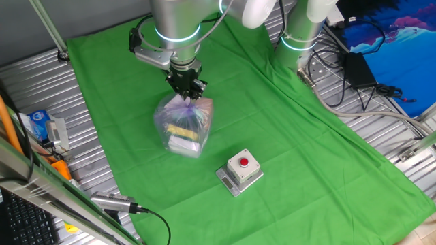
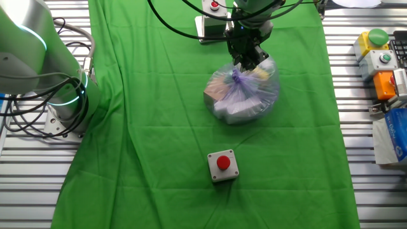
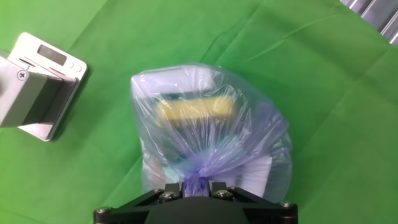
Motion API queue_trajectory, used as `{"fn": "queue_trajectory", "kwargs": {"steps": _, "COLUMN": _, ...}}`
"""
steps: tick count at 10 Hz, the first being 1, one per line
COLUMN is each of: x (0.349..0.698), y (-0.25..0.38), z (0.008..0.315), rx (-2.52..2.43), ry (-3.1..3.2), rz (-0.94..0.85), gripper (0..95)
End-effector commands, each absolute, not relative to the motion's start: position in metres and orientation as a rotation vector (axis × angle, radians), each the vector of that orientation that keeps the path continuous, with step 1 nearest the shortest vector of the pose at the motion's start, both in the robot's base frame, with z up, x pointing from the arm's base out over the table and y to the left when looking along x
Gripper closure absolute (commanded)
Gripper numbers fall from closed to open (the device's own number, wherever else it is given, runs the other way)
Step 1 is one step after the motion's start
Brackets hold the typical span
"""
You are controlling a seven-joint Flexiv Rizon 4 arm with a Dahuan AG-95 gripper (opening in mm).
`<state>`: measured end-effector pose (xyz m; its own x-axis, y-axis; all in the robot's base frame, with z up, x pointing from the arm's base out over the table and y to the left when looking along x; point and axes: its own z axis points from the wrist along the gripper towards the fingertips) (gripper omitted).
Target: Pick up a bag of things
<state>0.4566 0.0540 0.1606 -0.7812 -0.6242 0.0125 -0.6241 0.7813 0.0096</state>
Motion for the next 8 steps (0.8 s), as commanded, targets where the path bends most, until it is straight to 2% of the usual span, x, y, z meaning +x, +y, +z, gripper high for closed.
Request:
{"fn": "queue_trajectory", "kwargs": {"steps": 1, "x": 0.4566, "y": 0.0539, "z": 0.1605, "rx": 1.031, "ry": -2.952, "rz": -0.007, "gripper": 76.0}}
{"fn": "queue_trajectory", "kwargs": {"steps": 8, "x": 0.4566, "y": 0.0539, "z": 0.1605, "rx": 1.017, "ry": -2.957, "rz": -0.009, "gripper": 76.0}}
